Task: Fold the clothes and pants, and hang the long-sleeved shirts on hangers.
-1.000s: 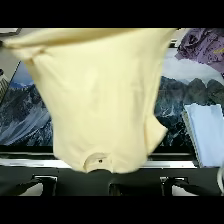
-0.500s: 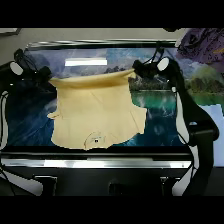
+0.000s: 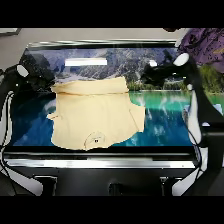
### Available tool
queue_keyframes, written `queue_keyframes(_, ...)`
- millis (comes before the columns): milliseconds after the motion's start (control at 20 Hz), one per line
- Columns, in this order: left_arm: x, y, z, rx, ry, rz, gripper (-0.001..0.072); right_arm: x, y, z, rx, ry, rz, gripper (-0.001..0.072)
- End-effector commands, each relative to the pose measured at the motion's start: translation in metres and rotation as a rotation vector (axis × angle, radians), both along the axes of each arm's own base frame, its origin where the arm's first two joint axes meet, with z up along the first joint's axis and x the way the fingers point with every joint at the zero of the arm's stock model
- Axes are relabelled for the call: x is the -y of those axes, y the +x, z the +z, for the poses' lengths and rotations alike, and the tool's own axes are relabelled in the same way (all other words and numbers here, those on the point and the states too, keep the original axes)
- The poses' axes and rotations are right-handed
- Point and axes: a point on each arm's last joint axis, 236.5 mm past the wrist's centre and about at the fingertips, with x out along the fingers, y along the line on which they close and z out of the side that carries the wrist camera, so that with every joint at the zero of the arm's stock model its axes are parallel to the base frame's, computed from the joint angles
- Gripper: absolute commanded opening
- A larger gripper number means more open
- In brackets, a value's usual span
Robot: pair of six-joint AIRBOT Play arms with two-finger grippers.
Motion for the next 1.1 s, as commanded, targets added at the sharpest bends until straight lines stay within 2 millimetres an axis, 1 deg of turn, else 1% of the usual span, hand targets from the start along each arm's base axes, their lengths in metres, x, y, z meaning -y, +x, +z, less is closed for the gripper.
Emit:
queue_keyframes(0, 0.004, -0.018, -0.005, -0.081, -0.011, -0.018, 0.0015, 0.075, -0.066, 0.024, -0.092, -0.08, 0.089, 0.0364)
queue_keyframes(50, 0.004, -0.021, -0.007, -0.098, -0.013, -0.021, 0.0015, 0.09, -0.083, 0.018, -0.119, -0.079, 0.079, 0.0359)
queue_keyframes(100, 0.005, -0.023, -0.007, -0.106, -0.014, -0.022, 0.0015, 0.096, -0.103, 0.008, -0.157, -0.061, 0.067, 0.0357)
queue_keyframes(150, 0.005, -0.024, -0.008, -0.111, -0.015, -0.023, 0.0015, 0.093, -0.126, -0.008, -0.199, -0.026, 0.062, 0.0358)
queue_keyframes(200, 0.005, -0.026, -0.008, -0.117, -0.016, -0.025, 0.0015, 0.085, -0.153, -0.025, -0.244, 0.003, 0.063, 0.0359)
queue_keyframes(250, 0.006, -0.027, -0.009, -0.125, -0.017, -0.026, 0.0015, 0.073, -0.18, -0.044, -0.288, 0.032, 0.052, 0.0367)
queue_keyframes(300, 0.006, -0.029, -0.01, -0.132, -0.018, -0.028, 0.0015, 0.055, -0.204, -0.059, -0.314, 0.084, 0.026, 0.0417)
queue_keyframes(350, 0.006, -0.031, -0.01, -0.139, -0.019, -0.029, 0.0015, 0.036, -0.222, -0.069, -0.316, 0.138, 0.009, 0.0422)
queue_keyframes(400, 0.007, -0.032, -0.011, -0.144, -0.02, -0.03, 0.0015, 0.015, -0.238, -0.077, -0.31, 0.193, -0.008, 0.0422)
queue_keyframes(450, 0.007, -0.032, -0.011, -0.147, -0.02, -0.031, 0.0015, -0.001, -0.25, -0.086, -0.311, 0.222, -0.03, 0.0422)
queue_keyframes(550, 0.007, -0.034, -0.011, -0.153, -0.021, -0.032, 0.0016, -0.025, -0.272, -0.111, -0.325, 0.212, -0.044, 0.0422)
queue_keyframes(600, 0.007, -0.035, -0.012, -0.158, -0.022, -0.033, 0.0015, -0.033, -0.278, -0.123, -0.332, 0.187, -0.036, 0.0422)
queue_keyframes(650, 0.008, -0.036, -0.012, -0.165, -0.022, -0.034, 0.0015, -0.041, -0.28, -0.131, -0.329, 0.168, -0.03, 0.0422)
queue_keyframes(800, 0.008, -0.039, -0.013, -0.175, -0.023, -0.037, 0.0015, -0.062, -0.274, -0.147, -0.306, 0.142, -0.028, 0.0421)
queue_keyframes(900, 0.008, -0.039, -0.013, -0.175, -0.023, -0.037, 0.0015, -0.068, -0.273, -0.16, -0.318, 0.124, -0.038, 0.0413)
queue_keyframes(950, 0.008, -0.039, -0.013, -0.175, -0.023, -0.037, 0.0015, -0.071, -0.27, -0.165, -0.314, 0.123, -0.052, 0.0399)
queue_keyframes(1000, 0.008, -0.039, -0.013, -0.175, -0.023, -0.037, 0.0016, -0.073, -0.264, -0.166, -0.292, 0.124, -0.065, 0.0351)
queue_keyframes(1050, 0.008, -0.039, -0.013, -0.175, -0.023, -0.037, 0.0015, -0.074, -0.256, -0.165, -0.267, 0.126, -0.083, 0.0288)
